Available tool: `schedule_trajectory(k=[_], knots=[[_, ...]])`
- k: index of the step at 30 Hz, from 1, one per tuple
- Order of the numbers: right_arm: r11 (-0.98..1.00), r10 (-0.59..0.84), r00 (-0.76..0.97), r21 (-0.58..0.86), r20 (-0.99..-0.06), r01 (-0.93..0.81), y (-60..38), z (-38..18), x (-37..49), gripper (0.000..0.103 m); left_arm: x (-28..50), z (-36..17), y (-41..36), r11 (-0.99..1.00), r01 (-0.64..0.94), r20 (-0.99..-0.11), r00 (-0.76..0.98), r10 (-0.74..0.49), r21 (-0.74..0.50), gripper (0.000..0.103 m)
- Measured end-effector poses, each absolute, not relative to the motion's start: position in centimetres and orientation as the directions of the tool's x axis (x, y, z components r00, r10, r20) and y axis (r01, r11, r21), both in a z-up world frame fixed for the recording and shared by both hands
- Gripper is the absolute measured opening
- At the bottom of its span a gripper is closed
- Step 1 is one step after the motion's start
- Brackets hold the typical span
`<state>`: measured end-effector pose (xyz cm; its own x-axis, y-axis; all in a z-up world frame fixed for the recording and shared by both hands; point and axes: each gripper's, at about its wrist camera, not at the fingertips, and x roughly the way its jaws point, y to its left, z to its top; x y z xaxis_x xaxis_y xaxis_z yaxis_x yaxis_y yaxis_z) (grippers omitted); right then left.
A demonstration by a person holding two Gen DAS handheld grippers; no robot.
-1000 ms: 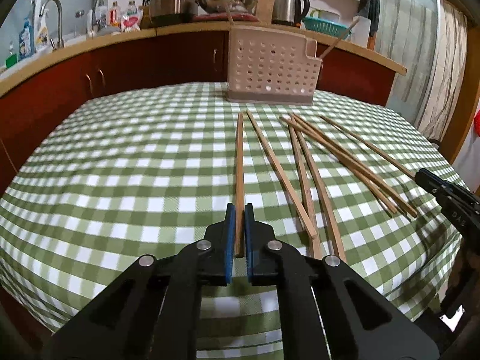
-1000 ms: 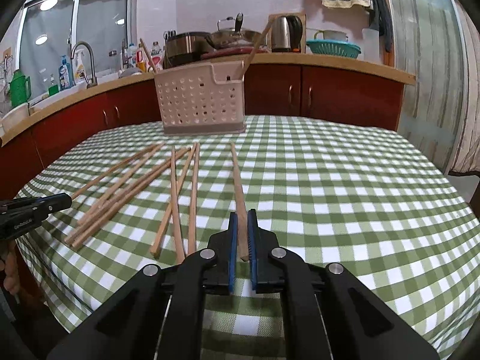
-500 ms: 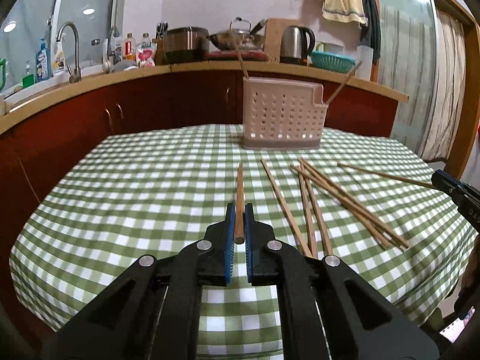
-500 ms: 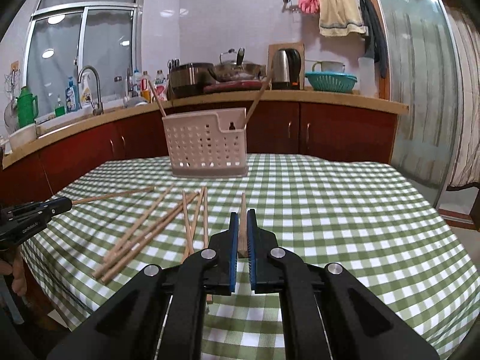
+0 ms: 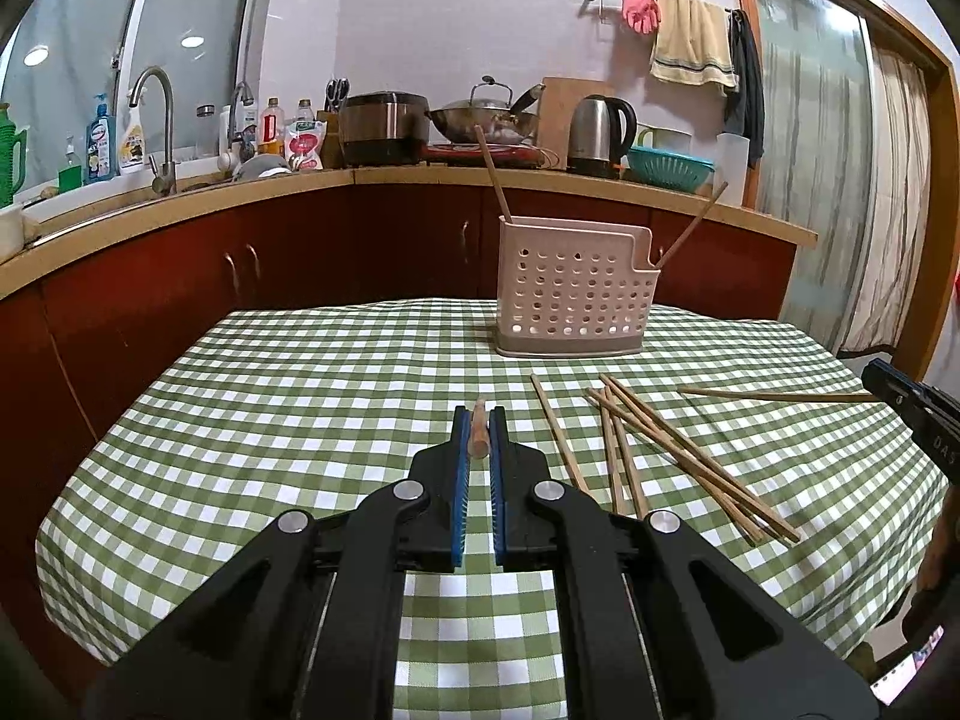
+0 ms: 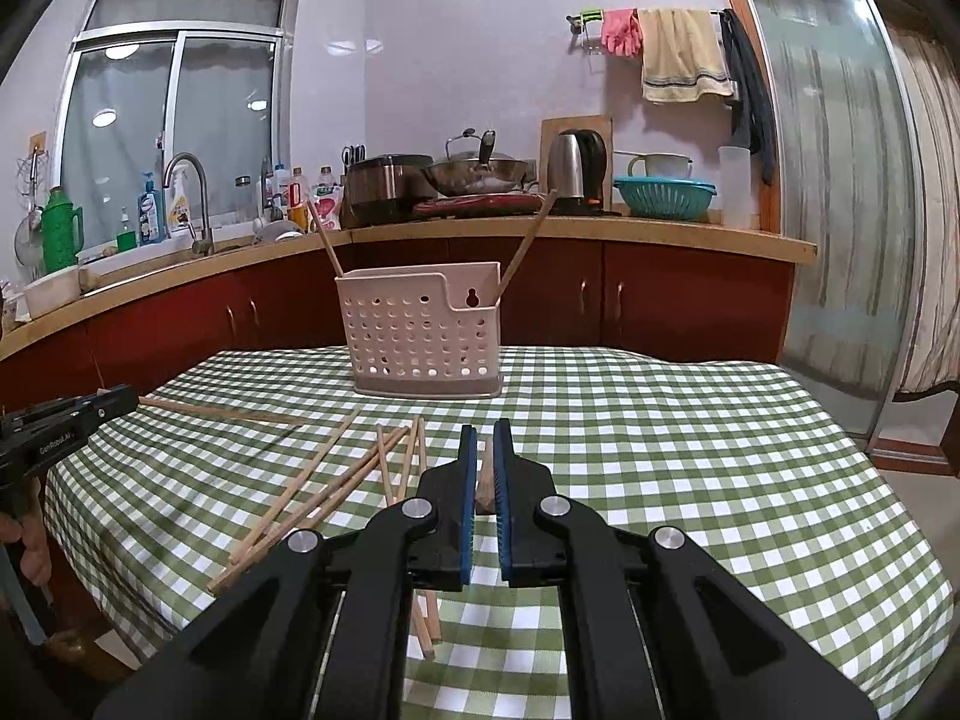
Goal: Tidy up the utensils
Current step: 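Lift both chopsticks upright and carry them toward the basket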
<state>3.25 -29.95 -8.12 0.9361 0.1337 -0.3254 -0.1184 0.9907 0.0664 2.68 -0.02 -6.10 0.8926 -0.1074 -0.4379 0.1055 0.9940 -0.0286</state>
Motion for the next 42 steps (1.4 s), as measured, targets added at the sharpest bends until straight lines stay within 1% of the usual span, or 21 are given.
schedule_trajectory(k=[8,11,19,27,34,42], knots=[[0.991,0.131,0.924,0.046,-0.359,-0.122,-29.5,-9.8,3.3,0.006,2.7,-6.8,0.1,0.994,0.104,-0.449,0.887,-0.107,-0.03,0.007],[0.992,0.13,0.924,0.04,-0.358,-0.124,-29.4,-9.7,3.3,0.006,2.7,-6.8,0.2,0.994,0.104,-0.448,0.888,-0.106,-0.03,0.007],[0.991,0.118,0.945,-0.024,-0.305,-0.131,-28.4,-7.9,2.4,0.006,2.8,-6.5,0.2,0.994,0.102,-0.44,0.892,-0.105,-0.031,0.006],[0.989,0.136,0.957,-0.022,-0.256,-0.147,-28.3,-5.8,2.6,0.006,3.0,-5.2,0.4,0.994,0.104,-0.414,0.904,-0.108,-0.032,0.007],[0.985,0.161,0.966,-0.024,-0.204,-0.169,-28.1,-3.4,5.0,0.006,4.1,-3.9,0.5,0.993,0.111,-0.404,0.907,-0.118,-0.04,0.007],[0.982,0.186,0.967,-0.008,-0.173,-0.191,-27.8,-1.5,8.8,0.006,6.6,-2.0,0.8,0.992,0.112,-0.405,0.906,-0.123,-0.05,0.007]])
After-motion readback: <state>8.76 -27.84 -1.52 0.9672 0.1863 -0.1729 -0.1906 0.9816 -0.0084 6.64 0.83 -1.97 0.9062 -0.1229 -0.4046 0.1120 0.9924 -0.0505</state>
